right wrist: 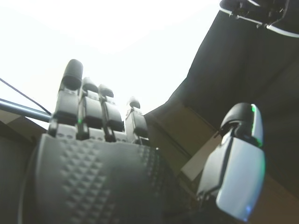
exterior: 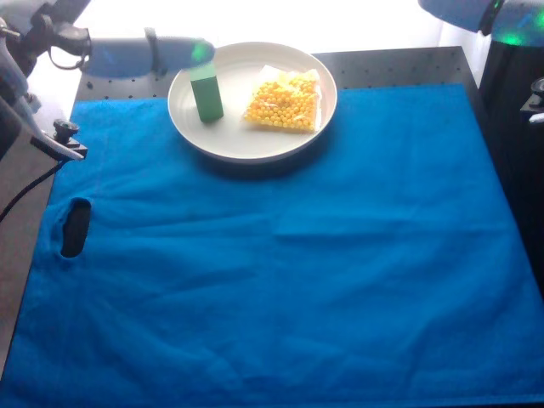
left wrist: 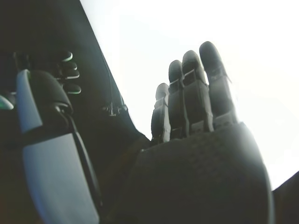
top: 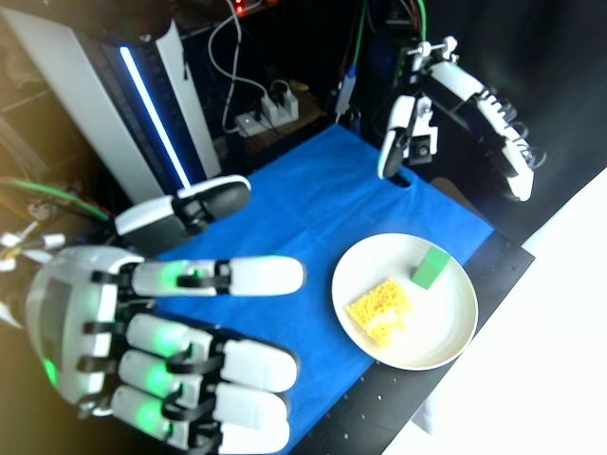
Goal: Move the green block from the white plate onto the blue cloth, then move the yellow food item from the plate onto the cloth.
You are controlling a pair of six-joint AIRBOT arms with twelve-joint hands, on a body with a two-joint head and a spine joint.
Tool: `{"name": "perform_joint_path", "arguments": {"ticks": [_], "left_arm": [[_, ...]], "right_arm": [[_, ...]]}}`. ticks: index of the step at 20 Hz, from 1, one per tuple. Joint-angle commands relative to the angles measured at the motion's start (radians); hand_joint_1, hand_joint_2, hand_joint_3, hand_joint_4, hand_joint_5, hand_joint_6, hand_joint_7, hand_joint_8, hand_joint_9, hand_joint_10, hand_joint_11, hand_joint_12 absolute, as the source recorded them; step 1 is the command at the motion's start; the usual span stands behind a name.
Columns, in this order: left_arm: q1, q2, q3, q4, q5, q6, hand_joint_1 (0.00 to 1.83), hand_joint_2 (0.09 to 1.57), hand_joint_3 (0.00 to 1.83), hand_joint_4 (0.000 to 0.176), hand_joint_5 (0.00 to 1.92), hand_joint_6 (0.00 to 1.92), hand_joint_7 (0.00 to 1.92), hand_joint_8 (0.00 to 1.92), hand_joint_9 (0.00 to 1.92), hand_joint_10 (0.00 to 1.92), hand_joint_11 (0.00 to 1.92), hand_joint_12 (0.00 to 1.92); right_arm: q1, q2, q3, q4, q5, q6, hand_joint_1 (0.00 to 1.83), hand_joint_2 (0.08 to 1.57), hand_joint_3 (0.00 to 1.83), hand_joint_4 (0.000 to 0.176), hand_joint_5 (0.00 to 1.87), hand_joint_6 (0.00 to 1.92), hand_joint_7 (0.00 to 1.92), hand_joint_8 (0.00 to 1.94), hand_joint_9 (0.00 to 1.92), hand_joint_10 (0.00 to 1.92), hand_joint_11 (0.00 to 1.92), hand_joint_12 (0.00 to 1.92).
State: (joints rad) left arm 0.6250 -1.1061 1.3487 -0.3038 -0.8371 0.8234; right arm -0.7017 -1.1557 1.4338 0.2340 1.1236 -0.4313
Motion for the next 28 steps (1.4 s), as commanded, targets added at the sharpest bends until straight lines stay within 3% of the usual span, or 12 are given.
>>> {"name": "perform_joint_path", "arguments": {"ticks": [1, 6, 8, 9, 11, 12, 14, 16, 18, 21, 24, 28], "left_arm": [[-0.018, -0.006, 0.015, 0.017, -0.104, -0.023, 0.64, 0.86, 0.0, 0.0, 0.43, 0.0, 0.59, 0.0, 0.52, 0.02, 0.16, 0.79], [-0.069, -0.018, 0.059, 0.092, -0.013, -0.059, 0.64, 0.83, 0.0, 0.004, 0.44, 0.01, 0.6, 0.01, 0.52, 0.0, 0.24, 0.68], [-0.12, -0.021, 0.08, 0.16, 0.075, -0.059, 0.65, 0.82, 0.0, 0.0, 0.42, 0.0, 0.59, 0.0, 0.5, 0.0, 0.21, 0.72], [-0.141, -0.025, 0.094, 0.194, 0.121, -0.06, 0.66, 0.8, 0.0, 0.034, 0.42, 0.0, 0.57, 0.0, 0.5, 0.0, 0.19, 0.77], [-0.188, -0.044, 0.147, 0.317, 0.231, -0.144, 0.73, 0.79, 0.0, 0.062, 0.45, 0.0, 0.54, 0.0, 0.44, 0.0, 0.04, 0.94], [-0.209, -0.053, 0.177, 0.406, 0.282, -0.231, 0.74, 0.79, 0.0, 0.053, 0.46, 0.0, 0.36, 0.0, 0.34, 0.0, 0.07, 0.8], [-0.247, -0.056, 0.187, 0.504, 0.361, -0.247, 0.71, 0.79, 0.0, 0.02, 0.39, 0.0, 0.47, 0.01, 0.43, 0.0, 0.22, 0.45], [-0.291, -0.061, 0.189, 0.603, 0.431, -0.247, 0.61, 0.82, 0.0, 0.017, 0.39, 0.0, 0.53, 0.0, 0.5, 0.0, 0.36, 0.23], [-0.325, -0.065, 0.19, 0.681, 0.495, -0.247, 0.54, 0.85, 0.0, 0.043, 0.49, 0.01, 0.57, 0.0, 0.54, 0.01, 0.45, 0.22], [-0.352, -0.088, 0.2, 0.783, 0.581, -0.247, 0.62, 0.82, 0.0, 0.055, 0.43, 0.0, 0.56, 0.0, 0.55, 0.01, 0.44, 0.21], [-0.36, -0.11, 0.202, 0.877, 0.639, -0.246, 0.68, 0.78, 0.0, 0.0, 0.41, 0.0, 0.61, 0.0, 0.62, 0.01, 0.44, 0.25], [-0.36, -0.131, 0.202, 0.958, 0.7, -0.246, 0.76, 0.73, 0.0, 0.0, 0.48, 0.0, 0.6, 0.0, 0.6, 0.0, 0.45, 0.27]], "right_arm": [[0.013, -0.002, 0.005, 0.011, 0.117, 0.005, 0.71, 0.87, 0.01, 0.07, 0.39, 0.0, 0.33, 0.0, 0.36, 0.01, 0.03, 1.0], [0.013, -0.003, 0.007, 0.014, 0.116, 0.005, 0.7, 0.87, 0.0, 0.095, 0.4, 0.0, 0.33, 0.0, 0.36, 0.0, 0.03, 0.93], [0.013, -0.003, 0.007, 0.014, 0.116, 0.005, 0.7, 0.85, 0.0, 0.086, 0.4, 0.0, 0.35, 0.0, 0.38, 0.0, 0.02, 1.01], [0.013, -0.003, 0.007, 0.014, 0.116, 0.005, 0.69, 0.83, 0.0, 0.084, 0.4, 0.0, 0.33, 0.0, 0.36, 0.0, 0.01, 1.01], [0.013, -0.003, 0.007, 0.014, 0.116, 0.005, 0.7, 0.82, 0.0, 0.082, 0.4, 0.0, 0.32, 0.0, 0.36, 0.0, 0.01, 1.01], [0.013, -0.004, 0.008, 0.014, 0.116, 0.005, 0.7, 0.83, 0.0, 0.09, 0.41, 0.0, 0.33, 0.0, 0.37, 0.01, 0.01, 1.01], [0.013, -0.004, 0.008, 0.014, 0.116, 0.005, 0.71, 0.82, 0.0, 0.088, 0.41, 0.0, 0.34, 0.01, 0.38, 0.01, 0.03, 1.02], [0.013, -0.004, 0.009, 0.014, 0.116, 0.005, 0.71, 0.8, 0.0, 0.077, 0.41, 0.0, 0.31, 0.0, 0.34, 0.0, 0.01, 1.01], [0.013, -0.005, 0.009, 0.013, 0.116, 0.005, 0.72, 0.8, 0.0, 0.062, 0.42, 0.0, 0.36, 0.0, 0.41, 0.01, 0.02, 1.13], [0.013, -0.008, 0.012, 0.014, 0.116, 0.005, 0.71, 0.81, 0.0, 0.077, 0.43, 0.0, 0.33, 0.0, 0.37, 0.0, 0.0, 1.13], [0.013, -0.009, 0.012, 0.014, 0.116, 0.005, 0.72, 0.79, 0.0, 0.081, 0.44, 0.0, 0.34, 0.0, 0.39, 0.01, 0.01, 1.15], [0.013, -0.011, 0.012, 0.014, 0.117, 0.005, 0.72, 0.82, 0.0, 0.077, 0.43, 0.0, 0.31, 0.0, 0.35, 0.0, 0.0, 1.04]]}}
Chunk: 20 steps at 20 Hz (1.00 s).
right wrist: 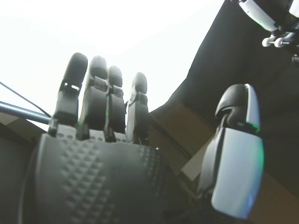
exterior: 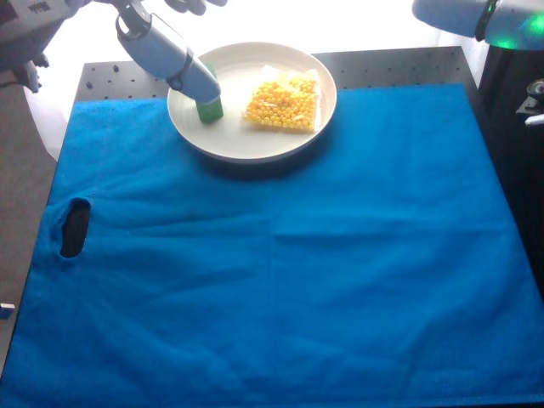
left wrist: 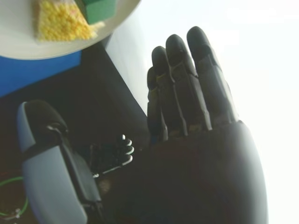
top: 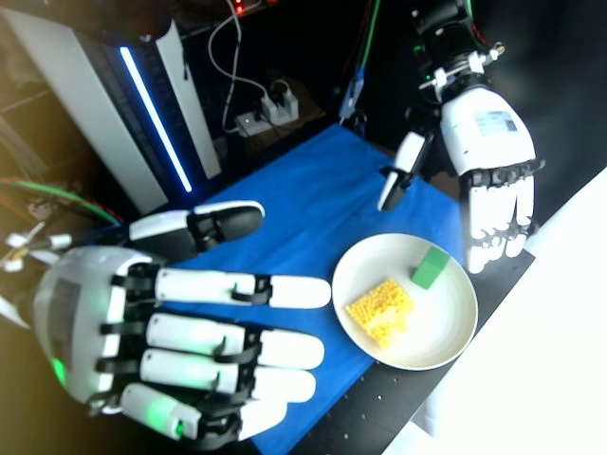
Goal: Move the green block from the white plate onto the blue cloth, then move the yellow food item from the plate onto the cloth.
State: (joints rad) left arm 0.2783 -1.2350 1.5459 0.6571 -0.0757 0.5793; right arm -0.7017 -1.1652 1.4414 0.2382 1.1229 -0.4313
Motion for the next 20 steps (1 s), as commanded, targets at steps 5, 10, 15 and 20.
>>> {"name": "perform_joint_path", "arguments": {"ticks": [5, 10, 15, 20], "left_arm": [[-0.013, -0.048, 0.035, 0.052, -0.011, -0.001, 0.78, 0.79, 0.0, 0.0, 0.43, 0.0, 0.62, 0.0, 0.65, 0.0, 0.5, 0.25], [0.005, -0.118, 0.115, 0.053, 0.029, -0.002, 0.85, 0.78, 0.0, 0.0, 0.42, 0.01, 0.66, 0.01, 0.74, 0.02, 0.58, 0.2], [0.032, -0.149, 0.164, 0.048, 0.077, -0.002, 0.91, 0.78, 0.01, 0.0, 0.47, 0.01, 0.71, 0.01, 0.75, 0.01, 0.6, 0.19], [0.051, -0.167, 0.203, 0.003, 0.089, -0.002, 0.92, 0.85, 0.01, 0.0, 0.54, 0.02, 0.72, 0.0, 0.79, 0.01, 0.69, 0.23]], "right_arm": [[0.013, -0.008, 0.004, 0.009, 0.117, 0.005, 0.69, 0.79, 0.0, 0.094, 0.45, 0.0, 0.26, 0.0, 0.31, 0.0, 0.0, 1.12], [0.013, -0.015, 0.004, 0.009, 0.118, 0.005, 0.66, 0.76, 0.0, 0.08, 0.44, 0.0, 0.36, 0.02, 0.38, 0.02, 0.01, 1.18], [0.013, -0.021, 0.003, 0.004, 0.118, 0.005, 0.66, 0.74, 0.0, 0.063, 0.44, 0.0, 0.38, 0.01, 0.41, 0.02, 0.0, 1.17], [0.013, -0.022, 0.003, 0.002, 0.118, 0.005, 0.64, 0.77, 0.01, 0.045, 0.38, 0.0, 0.28, 0.0, 0.32, 0.0, 0.0, 1.02]]}}
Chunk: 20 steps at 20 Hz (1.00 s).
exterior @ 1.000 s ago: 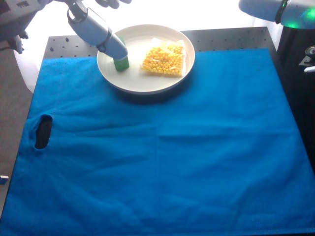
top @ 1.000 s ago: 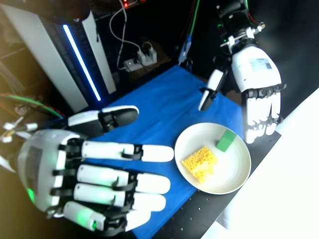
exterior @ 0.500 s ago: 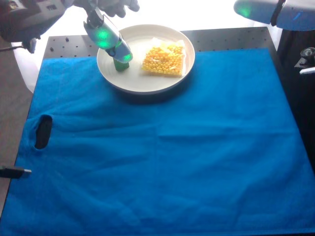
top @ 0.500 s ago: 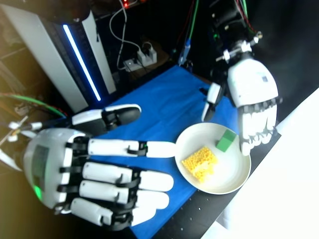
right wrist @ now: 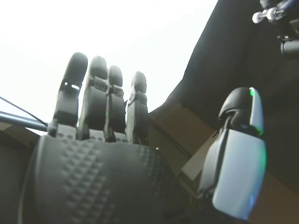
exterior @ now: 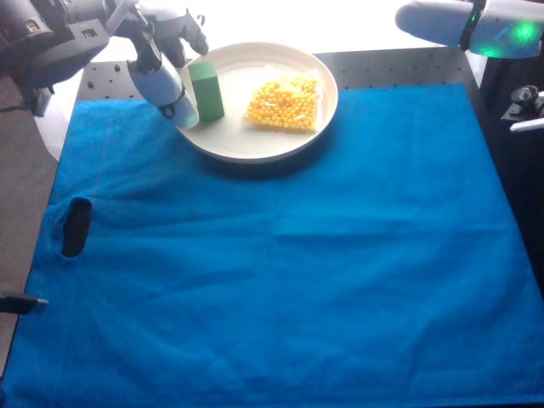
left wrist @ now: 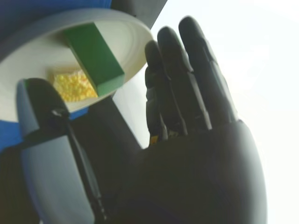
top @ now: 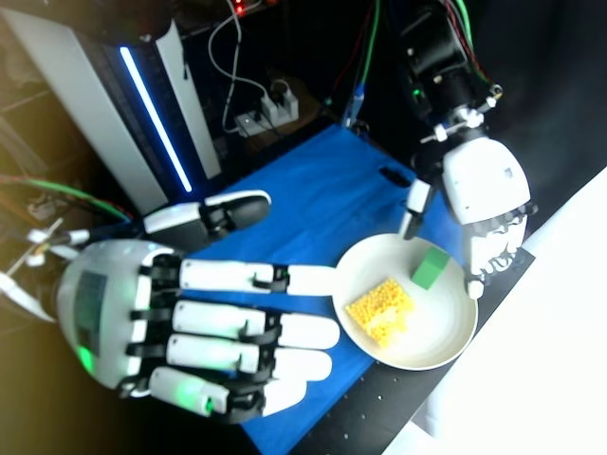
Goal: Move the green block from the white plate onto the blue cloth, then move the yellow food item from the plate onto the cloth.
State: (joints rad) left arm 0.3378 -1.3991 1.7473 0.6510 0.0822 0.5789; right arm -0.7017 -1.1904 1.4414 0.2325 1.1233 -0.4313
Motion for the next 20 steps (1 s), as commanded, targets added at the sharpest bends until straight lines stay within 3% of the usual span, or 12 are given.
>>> {"name": "perform_joint_path", "arguments": {"ticks": [1, 3, 5, 7, 9, 13, 15, 16, 17, 18, 19, 20], "left_arm": [[-0.007, -0.007, 0.006, 0.002, -0.07, -0.002, 0.91, 0.85, 0.0, 0.0, 0.58, 0.01, 0.77, 0.01, 0.82, 0.01, 0.7, 0.23], [-0.006, -0.01, 0.006, -0.011, -0.081, -0.002, 0.91, 0.85, 0.0, 0.0, 0.58, 0.01, 0.79, 0.01, 0.85, 0.02, 0.69, 0.22], [-0.006, -0.017, 0.007, -0.015, -0.091, -0.002, 0.9, 0.83, 0.0, 0.0, 0.52, 0.0, 0.81, 0.01, 0.86, 0.02, 0.7, 0.22], [-0.006, -0.024, 0.011, -0.017, -0.097, -0.002, 0.9, 0.81, 0.0, 0.0, 0.54, 0.0, 0.86, 0.01, 0.87, 0.01, 0.72, 0.22], [-0.006, -0.032, 0.017, -0.021, -0.101, -0.002, 0.87, 0.79, 0.0, 0.0, 0.56, 0.01, 0.83, 0.0, 0.86, 0.0, 0.72, 0.22], [-0.006, -0.04, 0.023, -0.046, -0.112, -0.002, 0.88, 0.82, 0.01, 0.0, 0.58, 0.01, 0.81, 0.0, 0.87, 0.01, 0.78, 0.25], [-0.006, -0.042, 0.022, -0.05, -0.116, -0.002, 0.94, 0.84, 0.0, 0.0, 0.65, 0.01, 0.9, 0.01, 0.94, 0.02, 0.85, 0.27], [-0.006, -0.043, 0.023, -0.05, -0.118, -0.002, 0.96, 0.84, 0.0, 0.0, 0.69, 0.0, 0.96, 0.01, 0.98, 0.01, 0.88, 0.28], [-0.006, -0.045, 0.023, -0.052, -0.122, -0.002, 0.98, 0.86, 0.0, 0.0, 0.76, 0.01, 1.03, 0.0, 1.05, 0.01, 0.88, 0.44], [-0.005, -0.047, 0.023, -0.056, -0.128, -0.002, 1.04, 0.88, 0.0, 0.0, 0.87, 0.01, 1.07, 0.0, 1.07, 0.01, 0.68, 0.68], [-0.004, -0.048, 0.023, -0.061, -0.135, -0.002, 1.05, 0.9, 0.0, 0.0, 0.93, 0.01, 1.06, 0.0, 1.02, 0.0, 0.45, 0.91], [-0.004, -0.05, 0.023, -0.063, -0.139, -0.002, 1.14, 0.99, 0.01, 0.0, 1.14, 0.48, 1.13, 0.0, 1.12, 0.04, 0.47, 1.05]], "right_arm": [[0.013, 0.003, 0.002, 0.007, 0.118, 0.005, 0.65, 0.77, 0.01, 0.047, 0.38, 0.0, 0.27, 0.0, 0.32, 0.0, 0.0, 1.02], [0.013, 0.002, 0.002, 0.007, 0.118, 0.005, 0.66, 0.77, 0.0, 0.054, 0.4, 0.0, 0.3, 0.0, 0.35, 0.01, 0.0, 1.09], [0.013, 0.001, 0.002, 0.007, 0.118, 0.005, 0.66, 0.75, 0.0, 0.067, 0.41, 0.0, 0.29, 0.01, 0.33, 0.01, 0.0, 1.03], [0.013, 0.0, 0.002, 0.007, 0.118, 0.005, 0.66, 0.75, 0.0, 0.059, 0.41, 0.0, 0.27, 0.0, 0.31, 0.0, 0.0, 1.01], [0.013, 0.0, 0.002, 0.006, 0.118, 0.005, 0.66, 0.76, 0.0, 0.065, 0.41, 0.0, 0.27, 0.0, 0.31, 0.0, 0.0, 1.0], [0.015, 0.0, 0.002, 0.004, 0.118, 0.005, 0.69, 0.78, 0.01, 0.05, 0.43, 0.0, 0.27, 0.01, 0.29, 0.01, 0.0, 0.98], [0.016, -0.002, 0.002, 0.004, 0.118, 0.005, 0.67, 0.78, 0.0, 0.062, 0.42, 0.0, 0.23, 0.0, 0.24, 0.0, 0.0, 0.94], [0.016, -0.002, 0.002, 0.004, 0.118, 0.005, 0.66, 0.77, 0.0, 0.058, 0.41, 0.0, 0.21, 0.0, 0.22, 0.0, 0.0, 0.91], [0.016, -0.003, 0.002, 0.004, 0.118, 0.005, 0.67, 0.76, 0.0, 0.051, 0.41, 0.0, 0.18, 0.0, 0.2, 0.0, 0.0, 0.85], [0.016, -0.003, 0.002, 0.004, 0.118, 0.005, 0.66, 0.75, 0.0, 0.054, 0.41, 0.0, 0.2, 0.0, 0.22, 0.01, 0.0, 0.88], [0.016, -0.003, 0.002, 0.004, 0.118, 0.005, 0.68, 0.74, 0.0, 0.068, 0.43, 0.01, 0.21, 0.0, 0.22, 0.0, 0.0, 0.86], [0.016, -0.004, 0.002, 0.004, 0.118, 0.005, 0.67, 0.76, 0.0, 0.065, 0.42, 0.0, 0.22, 0.0, 0.23, 0.0, 0.0, 0.88]]}}
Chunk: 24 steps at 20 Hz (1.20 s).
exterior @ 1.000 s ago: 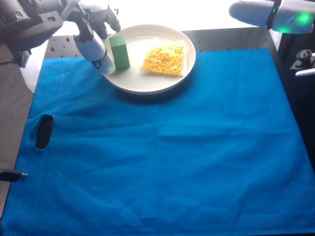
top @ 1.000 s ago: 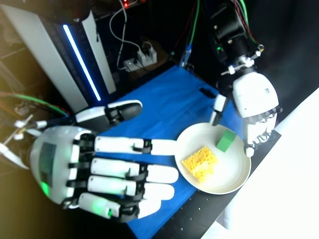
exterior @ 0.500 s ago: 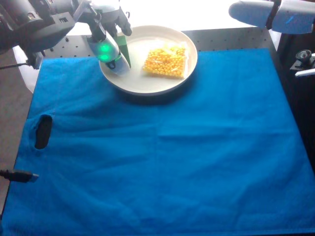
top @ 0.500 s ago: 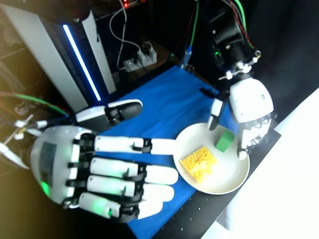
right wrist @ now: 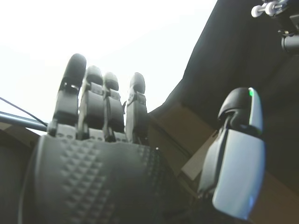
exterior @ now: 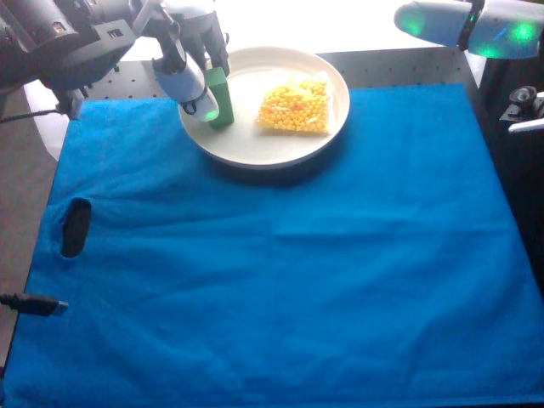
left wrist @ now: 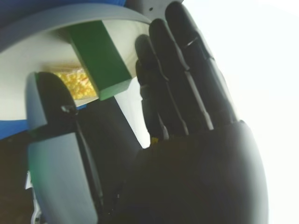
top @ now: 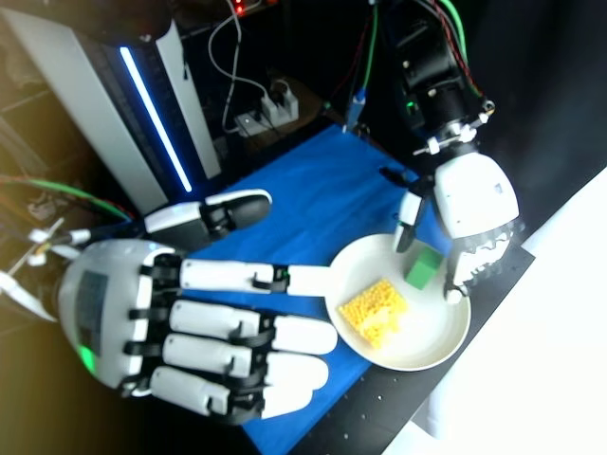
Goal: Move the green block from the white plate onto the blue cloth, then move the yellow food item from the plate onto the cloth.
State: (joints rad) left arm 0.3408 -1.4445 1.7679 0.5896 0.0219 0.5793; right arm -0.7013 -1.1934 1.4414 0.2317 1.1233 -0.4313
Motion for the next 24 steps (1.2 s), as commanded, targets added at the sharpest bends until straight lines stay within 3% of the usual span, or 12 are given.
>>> {"name": "perform_joint_path", "arguments": {"ticks": [1, 2, 3, 5, 7, 8, 10, 16, 19, 22, 23, 24], "left_arm": [[-0.006, -0.007, 0.003, -0.003, -0.083, -0.002, 1.23, 1.03, 0.01, 0.0, 1.15, 0.59, 1.16, 0.6, 1.14, 0.04, 0.38, 1.12], [-0.005, -0.009, 0.005, -0.009, -0.087, -0.002, 1.24, 1.05, 0.0, 0.006, 1.18, 0.57, 1.07, 0.87, 1.19, 0.06, 0.41, 1.15], [-0.003, -0.012, 0.008, -0.017, -0.092, -0.002, 1.25, 1.05, 0.0, 0.0, 1.17, 0.57, 1.08, 0.91, 1.21, 0.08, 0.43, 1.13], [-0.003, -0.012, 0.007, -0.024, -0.099, -0.002, 1.27, 1.05, 0.0, 0.0, 1.09, 0.65, 1.17, 0.82, 1.3, 0.12, 0.7, 1.25], [-0.003, -0.012, 0.005, -0.028, -0.106, -0.002, 1.29, 1.05, 0.0, 0.0, 1.05, 0.68, 1.23, 0.74, 1.41, 0.19, 1.07, 1.1], [-0.003, -0.012, 0.005, -0.03, -0.11, -0.002, 1.27, 1.05, 0.0, 0.0, 1.07, 0.67, 1.19, 0.8, 1.36, 0.18, 0.9, 1.09], [-0.003, -0.012, 0.002, -0.033, -0.116, -0.002, 1.28, 1.04, 0.0, 0.0, 1.06, 0.67, 1.24, 0.72, 1.43, 0.23, 1.18, 1.02], [-0.014, 0.01, -0.017, -0.066, -0.156, -0.002, 1.29, 1.05, 0.0, 0.0, 1.07, 0.6, 1.2, 0.82, 1.39, 0.24, 1.04, 1.16], [-0.03, 0.045, -0.049, -0.08, -0.178, -0.002, 1.29, 1.05, 0.0, 0.0, 1.19, 0.39, 1.15, 0.93, 1.13, 0.79, 0.88, 1.33], [-0.047, 0.112, -0.126, -0.056, -0.202, -0.002, 1.27, 1.08, 0.0, 0.0, 1.08, 0.54, 1.07, 1.07, 1.08, 0.86, 0.83, 1.26], [-0.057, 0.13, -0.152, -0.033, -0.205, -0.002, 1.18, 1.1, 0.0, 0.0, 1.03, 0.84, 1.07, 0.73, 1.1, 0.84, 0.83, 1.22], [-0.067, 0.156, -0.187, -0.004, -0.209, -0.002, 1.25, 1.1, 0.0, 0.0, 1.0, 0.72, 1.04, 1.06, 1.08, 0.85, 0.82, 1.17]], "right_arm": [[0.016, -0.001, 0.002, 0.005, 0.118, 0.005, 0.67, 0.76, 0.0, 0.063, 0.41, 0.0, 0.21, 0.0, 0.21, 0.0, 0.0, 0.85], [0.016, -0.001, 0.002, 0.005, 0.118, 0.005, 0.65, 0.77, 0.0, 0.057, 0.39, 0.0, 0.22, 0.0, 0.23, 0.01, 0.0, 0.9], [0.016, -0.002, 0.002, 0.005, 0.118, 0.005, 0.67, 0.78, 0.01, 0.062, 0.39, 0.0, 0.23, 0.01, 0.24, 0.01, 0.0, 0.91], [0.017, -0.002, 0.002, 0.004, 0.118, 0.005, 0.67, 0.79, 0.0, 0.062, 0.4, 0.0, 0.23, 0.0, 0.24, 0.0, 0.0, 0.87], [0.017, -0.002, 0.002, 0.004, 0.118, 0.005, 0.67, 0.78, 0.0, 0.053, 0.4, 0.0, 0.22, 0.0, 0.24, 0.0, 0.0, 0.95], [0.017, -0.002, 0.002, 0.004, 0.118, 0.005, 0.67, 0.78, 0.0, 0.056, 0.4, 0.0, 0.24, 0.0, 0.26, 0.01, 0.0, 1.01], [0.017, -0.002, 0.002, 0.004, 0.118, 0.005, 0.66, 0.77, 0.0, 0.071, 0.42, 0.01, 0.24, 0.0, 0.25, 0.0, 0.0, 0.98], [0.017, -0.002, 0.002, 0.004, 0.118, 0.005, 0.66, 0.77, 0.0, 0.06, 0.42, 0.0, 0.25, 0.0, 0.26, 0.01, 0.0, 0.95], [0.017, -0.002, 0.001, 0.004, 0.118, 0.005, 0.65, 0.78, 0.0, 0.06, 0.4, 0.0, 0.26, 0.0, 0.27, 0.01, 0.0, 0.97], [0.017, -0.005, 0.001, 0.004, 0.118, 0.005, 0.66, 0.77, 0.0, 0.072, 0.41, 0.0, 0.23, 0.0, 0.22, 0.01, 0.0, 0.82], [0.017, -0.005, 0.001, 0.004, 0.118, 0.005, 0.67, 0.77, 0.0, 0.073, 0.41, 0.0, 0.21, 0.0, 0.2, 0.01, 0.0, 0.76], [0.017, -0.006, 0.002, 0.004, 0.118, 0.005, 0.65, 0.78, 0.0, 0.061, 0.41, 0.0, 0.24, 0.0, 0.23, 0.01, 0.0, 0.83]]}}
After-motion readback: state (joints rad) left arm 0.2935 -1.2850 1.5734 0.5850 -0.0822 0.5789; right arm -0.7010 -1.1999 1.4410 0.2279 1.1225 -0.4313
